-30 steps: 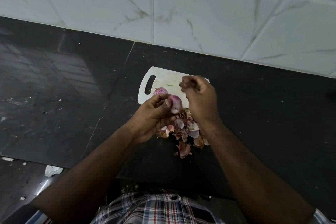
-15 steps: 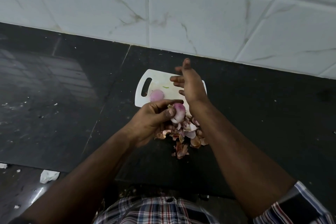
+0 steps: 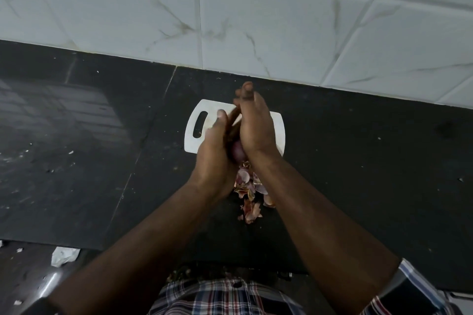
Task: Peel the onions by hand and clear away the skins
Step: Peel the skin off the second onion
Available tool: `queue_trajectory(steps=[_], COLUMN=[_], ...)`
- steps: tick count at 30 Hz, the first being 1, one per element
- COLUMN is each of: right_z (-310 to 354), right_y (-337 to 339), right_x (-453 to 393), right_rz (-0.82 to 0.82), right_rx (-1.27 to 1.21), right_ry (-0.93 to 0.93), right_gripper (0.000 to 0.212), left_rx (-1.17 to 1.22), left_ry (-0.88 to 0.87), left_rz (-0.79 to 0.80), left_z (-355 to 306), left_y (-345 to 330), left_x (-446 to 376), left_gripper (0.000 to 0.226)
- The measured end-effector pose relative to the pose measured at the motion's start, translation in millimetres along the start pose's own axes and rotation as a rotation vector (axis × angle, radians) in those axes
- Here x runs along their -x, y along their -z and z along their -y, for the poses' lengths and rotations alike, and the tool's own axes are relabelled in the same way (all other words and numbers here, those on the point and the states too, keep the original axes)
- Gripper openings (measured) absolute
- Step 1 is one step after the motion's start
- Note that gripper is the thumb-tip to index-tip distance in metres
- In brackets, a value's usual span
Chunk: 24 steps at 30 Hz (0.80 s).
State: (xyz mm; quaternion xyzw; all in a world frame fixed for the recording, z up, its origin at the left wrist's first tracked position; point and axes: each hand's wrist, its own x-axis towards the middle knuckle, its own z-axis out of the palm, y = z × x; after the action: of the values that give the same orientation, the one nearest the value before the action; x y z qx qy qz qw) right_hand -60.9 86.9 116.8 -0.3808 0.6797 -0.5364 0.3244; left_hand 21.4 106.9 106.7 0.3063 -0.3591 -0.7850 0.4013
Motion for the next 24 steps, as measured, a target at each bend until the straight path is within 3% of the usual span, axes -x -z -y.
queue_trajectory(steps=[4,7,11,12,17,21,24], right_z=[-0.8,-2.5,3.7,2.4,-29.6,-67.5,-98.3], right_y=[-12.6,-18.5,0.3,6.8,21.3,47.7,64.5], right_x=[15.3,25.0,-4.9,-13.3,-40.6,-48.3,-56.4], right_rz=[0.119,0.148,0.011,-0.016,-0.169,-0.001,0.157], right_rx=[0.014,-0.058,-0.083,-0.071,0.055,0.360,0.613], right_ry=[0.041,0.091,0.142,0.139,0.106,0.049,0.052], right_gripper=[0.076,0.081,0.062,0.061,0.051,0.033,0.039], left_rx=[0.175,0.192,0.013,-0.032,-0.185,-0.398,-0.749], left_ry=[-0.088,-0.094,0.073,0.107,0.163,0.130,0.047], left_rz=[-0.130,-0.117,-0.008,-0.003,-0.042,-0.343,-0.306], left_z=[-19.0,-28.5,-1.9,5.5,28.7,15.6,-2.7], left_y=[-4.2,0.2,-4.3,-4.1,10.4,47.1,73.7], left_x=[-19.1,-31.4,-19.6,-16.2,-9.1,-29.9,-60.1], left_gripper=[0.061,0.068,0.056,0.042,0.023,0.031,0.034])
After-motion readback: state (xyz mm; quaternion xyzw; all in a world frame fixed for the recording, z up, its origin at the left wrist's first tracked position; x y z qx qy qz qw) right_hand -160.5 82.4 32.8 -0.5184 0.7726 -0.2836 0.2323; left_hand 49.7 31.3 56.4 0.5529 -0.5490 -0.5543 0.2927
